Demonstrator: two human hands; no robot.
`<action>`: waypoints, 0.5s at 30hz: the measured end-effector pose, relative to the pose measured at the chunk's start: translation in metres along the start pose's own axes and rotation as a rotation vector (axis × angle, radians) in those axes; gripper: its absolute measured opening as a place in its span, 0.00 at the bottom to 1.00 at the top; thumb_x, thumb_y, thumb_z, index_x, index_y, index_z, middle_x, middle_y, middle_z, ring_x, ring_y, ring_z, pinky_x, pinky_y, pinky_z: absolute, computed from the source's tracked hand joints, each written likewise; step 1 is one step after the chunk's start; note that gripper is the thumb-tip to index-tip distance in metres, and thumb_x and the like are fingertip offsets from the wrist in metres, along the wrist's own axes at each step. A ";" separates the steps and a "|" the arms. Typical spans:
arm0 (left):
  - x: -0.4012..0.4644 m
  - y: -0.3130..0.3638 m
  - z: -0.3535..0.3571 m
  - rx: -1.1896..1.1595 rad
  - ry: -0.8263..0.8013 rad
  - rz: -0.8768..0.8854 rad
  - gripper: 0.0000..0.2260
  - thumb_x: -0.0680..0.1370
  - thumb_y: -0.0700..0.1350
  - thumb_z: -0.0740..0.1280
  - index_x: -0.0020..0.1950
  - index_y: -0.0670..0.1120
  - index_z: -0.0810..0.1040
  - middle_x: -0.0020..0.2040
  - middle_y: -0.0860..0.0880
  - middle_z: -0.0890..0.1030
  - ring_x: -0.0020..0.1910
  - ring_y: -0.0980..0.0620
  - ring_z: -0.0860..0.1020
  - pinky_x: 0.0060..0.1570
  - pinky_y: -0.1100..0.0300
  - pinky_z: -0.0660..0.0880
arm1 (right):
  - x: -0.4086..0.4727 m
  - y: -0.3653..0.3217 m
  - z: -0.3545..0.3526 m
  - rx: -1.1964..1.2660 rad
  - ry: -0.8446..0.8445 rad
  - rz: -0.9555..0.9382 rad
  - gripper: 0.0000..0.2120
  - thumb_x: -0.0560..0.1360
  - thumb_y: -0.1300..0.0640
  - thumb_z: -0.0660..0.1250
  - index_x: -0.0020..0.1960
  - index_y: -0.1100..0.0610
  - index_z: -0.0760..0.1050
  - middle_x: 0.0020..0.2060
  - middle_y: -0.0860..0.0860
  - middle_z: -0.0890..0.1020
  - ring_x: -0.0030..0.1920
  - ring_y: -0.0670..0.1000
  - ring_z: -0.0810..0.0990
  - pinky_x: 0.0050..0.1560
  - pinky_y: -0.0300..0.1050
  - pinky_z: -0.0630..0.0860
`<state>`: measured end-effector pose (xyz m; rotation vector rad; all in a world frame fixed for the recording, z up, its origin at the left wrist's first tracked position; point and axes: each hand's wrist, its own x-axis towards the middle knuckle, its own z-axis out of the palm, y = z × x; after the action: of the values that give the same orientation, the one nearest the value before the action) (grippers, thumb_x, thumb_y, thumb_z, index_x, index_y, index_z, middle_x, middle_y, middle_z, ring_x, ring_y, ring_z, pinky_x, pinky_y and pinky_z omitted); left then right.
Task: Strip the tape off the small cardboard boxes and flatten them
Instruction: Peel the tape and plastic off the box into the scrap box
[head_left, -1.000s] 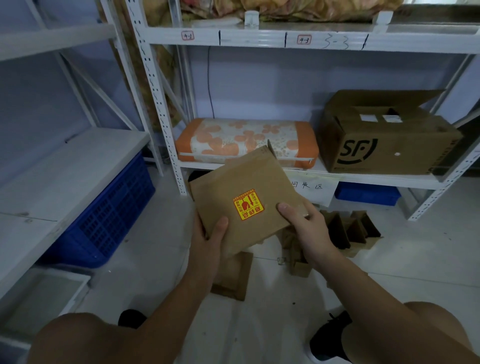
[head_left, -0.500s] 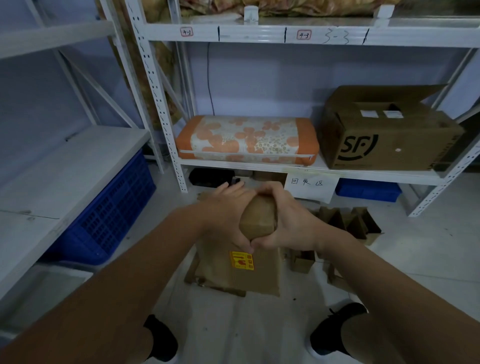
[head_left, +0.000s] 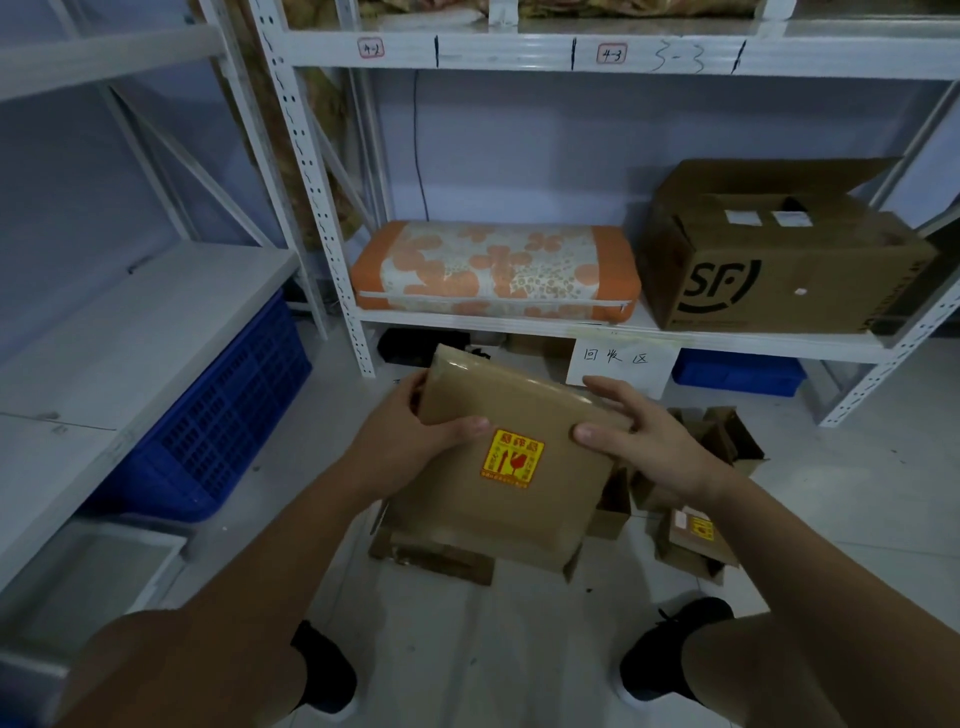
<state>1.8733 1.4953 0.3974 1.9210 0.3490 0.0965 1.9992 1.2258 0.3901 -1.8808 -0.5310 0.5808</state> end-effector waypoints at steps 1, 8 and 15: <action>0.000 -0.003 0.003 -0.044 0.024 -0.017 0.46 0.61 0.69 0.77 0.75 0.57 0.68 0.64 0.58 0.78 0.58 0.57 0.80 0.55 0.57 0.78 | -0.001 0.001 0.001 0.087 0.026 0.009 0.36 0.68 0.37 0.77 0.72 0.39 0.69 0.67 0.47 0.73 0.60 0.48 0.79 0.53 0.41 0.80; -0.011 -0.002 0.007 -0.337 -0.082 -0.066 0.32 0.74 0.58 0.76 0.73 0.53 0.68 0.66 0.52 0.78 0.55 0.59 0.83 0.45 0.67 0.80 | 0.002 -0.005 0.003 0.477 0.035 0.057 0.31 0.68 0.43 0.75 0.70 0.36 0.72 0.65 0.54 0.77 0.61 0.58 0.82 0.56 0.53 0.82; -0.012 0.000 0.009 -0.113 0.135 -0.024 0.39 0.68 0.59 0.81 0.72 0.54 0.64 0.62 0.61 0.73 0.57 0.60 0.76 0.49 0.65 0.75 | 0.009 0.002 0.012 0.133 0.226 0.015 0.34 0.74 0.47 0.74 0.77 0.44 0.67 0.72 0.47 0.73 0.68 0.50 0.74 0.62 0.46 0.73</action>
<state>1.8643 1.4841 0.3957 1.8022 0.4478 0.2260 1.9990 1.2393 0.3826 -1.7962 -0.3227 0.3960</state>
